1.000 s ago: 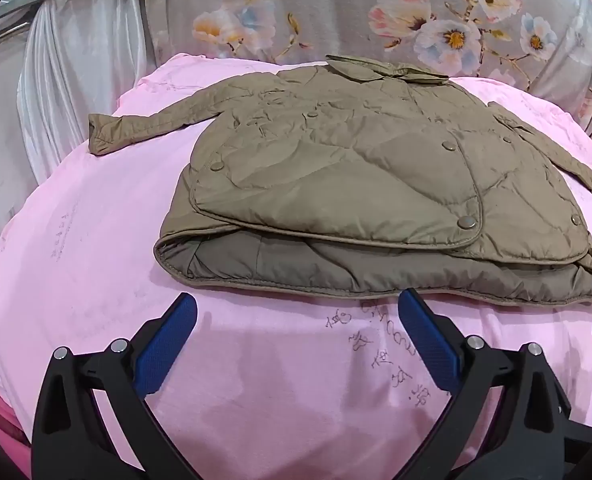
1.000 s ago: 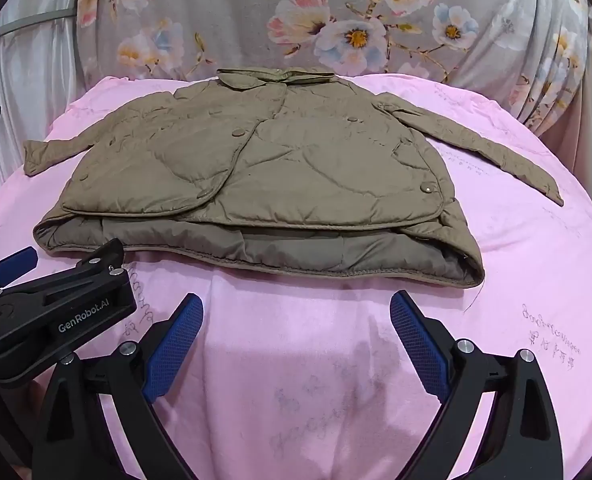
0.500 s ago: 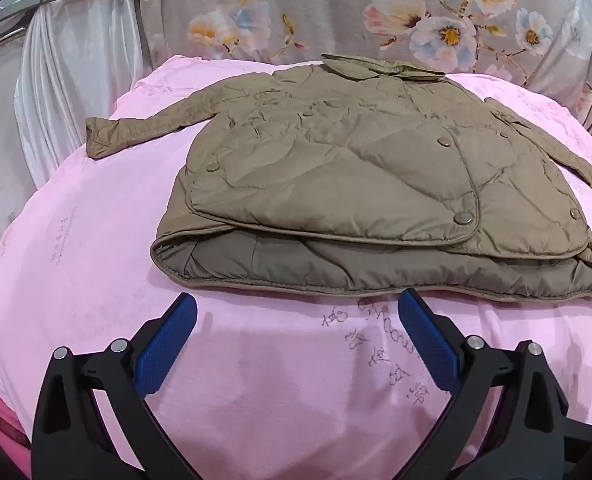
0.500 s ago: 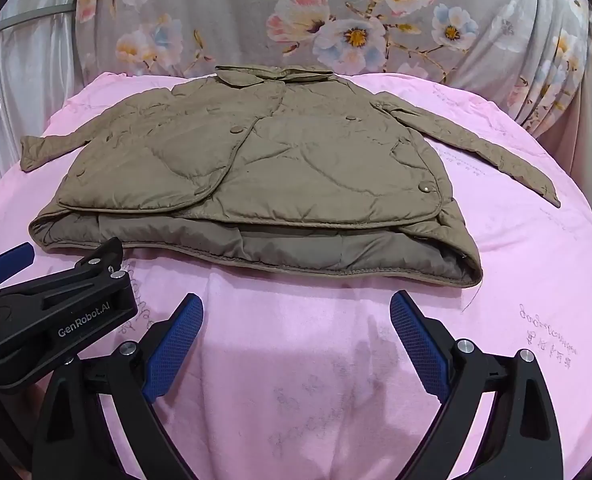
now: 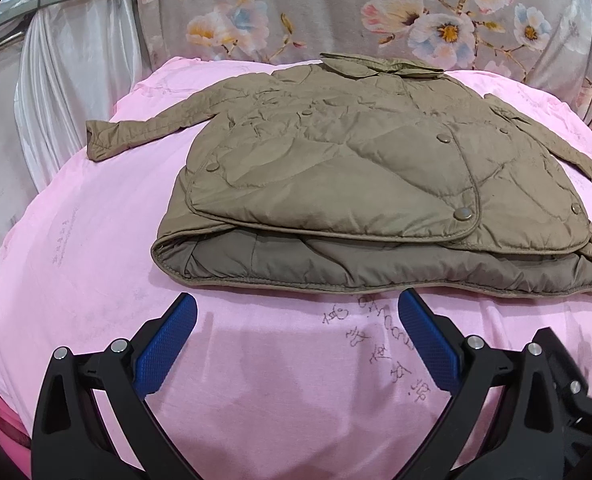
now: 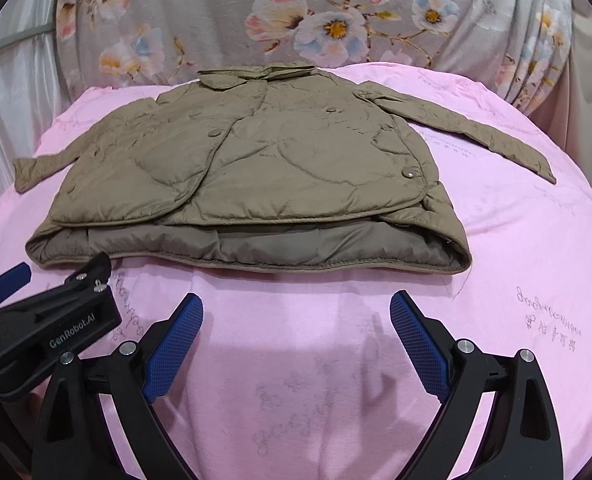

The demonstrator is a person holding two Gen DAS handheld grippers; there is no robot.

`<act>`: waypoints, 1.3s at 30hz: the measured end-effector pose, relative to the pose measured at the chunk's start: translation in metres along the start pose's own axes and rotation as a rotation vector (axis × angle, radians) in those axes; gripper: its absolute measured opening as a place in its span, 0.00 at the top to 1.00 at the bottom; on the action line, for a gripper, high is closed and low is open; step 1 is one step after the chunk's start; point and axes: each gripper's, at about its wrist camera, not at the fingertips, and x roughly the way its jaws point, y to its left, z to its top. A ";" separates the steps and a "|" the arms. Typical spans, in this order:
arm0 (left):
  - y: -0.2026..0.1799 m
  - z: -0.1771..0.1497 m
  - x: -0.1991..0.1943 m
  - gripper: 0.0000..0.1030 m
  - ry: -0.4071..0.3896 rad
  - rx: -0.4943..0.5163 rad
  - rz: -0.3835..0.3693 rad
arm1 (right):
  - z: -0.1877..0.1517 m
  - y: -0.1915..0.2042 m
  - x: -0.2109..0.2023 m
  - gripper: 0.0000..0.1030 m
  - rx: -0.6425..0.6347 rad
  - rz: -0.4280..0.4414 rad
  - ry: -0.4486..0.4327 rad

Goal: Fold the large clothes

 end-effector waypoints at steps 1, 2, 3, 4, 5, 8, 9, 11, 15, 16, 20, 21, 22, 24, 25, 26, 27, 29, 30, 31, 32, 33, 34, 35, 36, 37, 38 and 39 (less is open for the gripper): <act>-0.002 -0.001 -0.002 0.05 -0.009 0.009 0.008 | 0.000 0.000 0.000 0.10 0.002 0.001 0.002; -0.006 -0.001 -0.005 0.05 -0.019 0.022 0.017 | 0.001 0.000 0.001 0.10 0.001 0.001 0.003; -0.009 -0.001 -0.006 0.05 -0.028 0.034 0.030 | 0.002 0.000 0.000 0.10 0.002 -0.004 0.000; -0.010 -0.002 -0.007 0.05 -0.033 0.040 0.043 | 0.002 -0.001 0.000 0.10 0.003 -0.008 -0.004; -0.010 -0.001 -0.008 0.05 -0.035 0.043 0.045 | 0.002 -0.002 0.000 0.10 0.005 -0.005 -0.005; -0.010 -0.001 -0.008 0.05 -0.034 0.041 0.042 | 0.003 -0.003 0.000 0.10 0.003 -0.004 -0.005; -0.010 -0.001 -0.009 0.05 -0.034 0.040 0.042 | 0.002 -0.002 0.000 0.10 0.000 -0.008 -0.010; -0.009 -0.001 -0.009 0.05 -0.035 0.035 0.041 | 0.002 0.001 -0.003 0.10 -0.007 -0.016 -0.017; -0.005 0.000 -0.007 0.05 -0.029 0.027 0.035 | 0.001 0.004 -0.005 0.10 -0.019 -0.030 -0.029; -0.005 0.000 -0.006 0.05 -0.029 0.025 0.034 | 0.001 0.005 -0.006 0.10 -0.021 -0.031 -0.031; -0.005 -0.001 -0.006 0.05 -0.030 0.024 0.033 | 0.001 0.005 -0.006 0.10 -0.023 -0.032 -0.033; -0.005 -0.001 -0.006 0.05 -0.030 0.024 0.032 | 0.001 0.005 -0.006 0.10 -0.022 -0.032 -0.033; -0.006 -0.001 -0.007 0.05 -0.030 0.024 0.033 | 0.001 0.006 -0.006 0.10 -0.022 -0.033 -0.033; -0.006 -0.001 -0.007 0.05 -0.030 0.023 0.032 | 0.001 0.006 -0.006 0.10 -0.022 -0.033 -0.033; -0.006 -0.001 -0.007 0.05 -0.030 0.024 0.033 | 0.001 0.006 -0.006 0.10 -0.022 -0.033 -0.033; -0.006 -0.001 -0.007 0.05 -0.030 0.023 0.033 | 0.001 0.005 -0.006 0.10 -0.022 -0.033 -0.033; -0.006 -0.001 -0.007 0.05 -0.030 0.023 0.033 | 0.001 0.006 -0.007 0.10 -0.022 -0.033 -0.033; -0.006 -0.001 -0.007 0.05 -0.030 0.023 0.033 | 0.001 0.005 -0.006 0.10 -0.022 -0.033 -0.033; -0.006 -0.001 -0.007 0.05 -0.030 0.023 0.033 | 0.001 0.005 -0.006 0.10 -0.022 -0.033 -0.033; -0.006 -0.001 -0.007 0.05 -0.030 0.023 0.032 | 0.001 0.006 -0.007 0.10 -0.022 -0.033 -0.034; -0.006 -0.001 -0.007 0.05 -0.030 0.023 0.033 | 0.001 0.005 -0.007 0.10 -0.023 -0.033 -0.034; -0.006 -0.001 -0.007 0.05 -0.030 0.022 0.033 | 0.002 0.006 -0.007 0.10 -0.023 -0.033 -0.034; -0.006 -0.001 -0.007 0.05 -0.030 0.023 0.033 | 0.002 0.005 -0.007 0.10 -0.022 -0.033 -0.034; -0.006 -0.001 -0.007 0.05 -0.029 0.022 0.033 | 0.002 0.005 -0.007 0.10 -0.022 -0.033 -0.034; -0.006 -0.001 -0.007 0.05 -0.030 0.023 0.033 | 0.002 0.005 -0.007 0.10 -0.022 -0.033 -0.033; -0.006 -0.001 -0.007 0.05 -0.030 0.023 0.033 | 0.002 0.005 -0.007 0.10 -0.022 -0.033 -0.034; -0.006 -0.001 -0.007 0.05 -0.030 0.023 0.033 | 0.002 0.005 -0.007 0.10 -0.022 -0.033 -0.034; -0.006 -0.001 -0.007 0.05 -0.030 0.023 0.033 | 0.002 0.005 -0.007 0.10 -0.022 -0.033 -0.034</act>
